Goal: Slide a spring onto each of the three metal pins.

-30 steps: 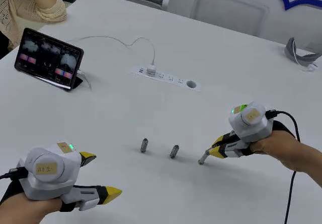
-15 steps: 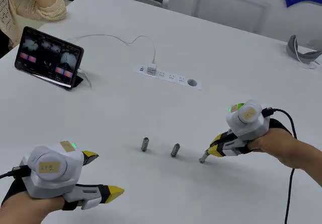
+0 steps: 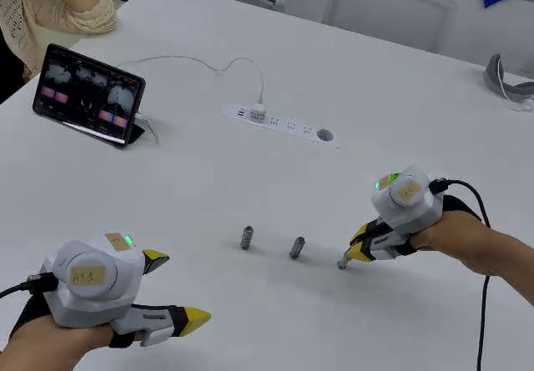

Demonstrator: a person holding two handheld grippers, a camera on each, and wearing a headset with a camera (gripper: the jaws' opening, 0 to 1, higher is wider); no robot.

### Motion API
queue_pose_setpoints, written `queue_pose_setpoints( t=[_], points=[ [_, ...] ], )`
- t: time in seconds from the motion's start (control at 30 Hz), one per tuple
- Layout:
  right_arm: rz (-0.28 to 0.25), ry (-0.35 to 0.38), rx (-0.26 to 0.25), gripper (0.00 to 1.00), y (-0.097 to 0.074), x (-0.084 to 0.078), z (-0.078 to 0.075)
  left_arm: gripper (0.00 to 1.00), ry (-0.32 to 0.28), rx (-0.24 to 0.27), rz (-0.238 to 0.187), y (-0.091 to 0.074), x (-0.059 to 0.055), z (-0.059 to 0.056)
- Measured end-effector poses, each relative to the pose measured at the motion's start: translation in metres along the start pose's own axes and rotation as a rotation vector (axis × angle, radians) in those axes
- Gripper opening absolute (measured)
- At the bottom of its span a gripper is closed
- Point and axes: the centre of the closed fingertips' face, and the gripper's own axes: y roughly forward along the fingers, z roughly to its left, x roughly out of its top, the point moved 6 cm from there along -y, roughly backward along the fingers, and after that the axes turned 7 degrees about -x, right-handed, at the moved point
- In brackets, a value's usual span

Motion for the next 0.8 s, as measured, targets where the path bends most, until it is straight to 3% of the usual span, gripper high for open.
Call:
queue_pose_setpoints(
  t=[0.53, 0.8],
  points=[
    [0.031, -0.029, 0.02, 0.13, 0.014, -0.004, 0.002, 0.67, 0.009, -0.013, 0.015, 0.005, 0.002, -0.004],
    [0.021, 0.004, 0.025, 0.13, 0.023, -0.009, 0.003, 0.67, 0.017, -0.031, 0.014, 0.011, 0.008, -0.008]
  ],
)
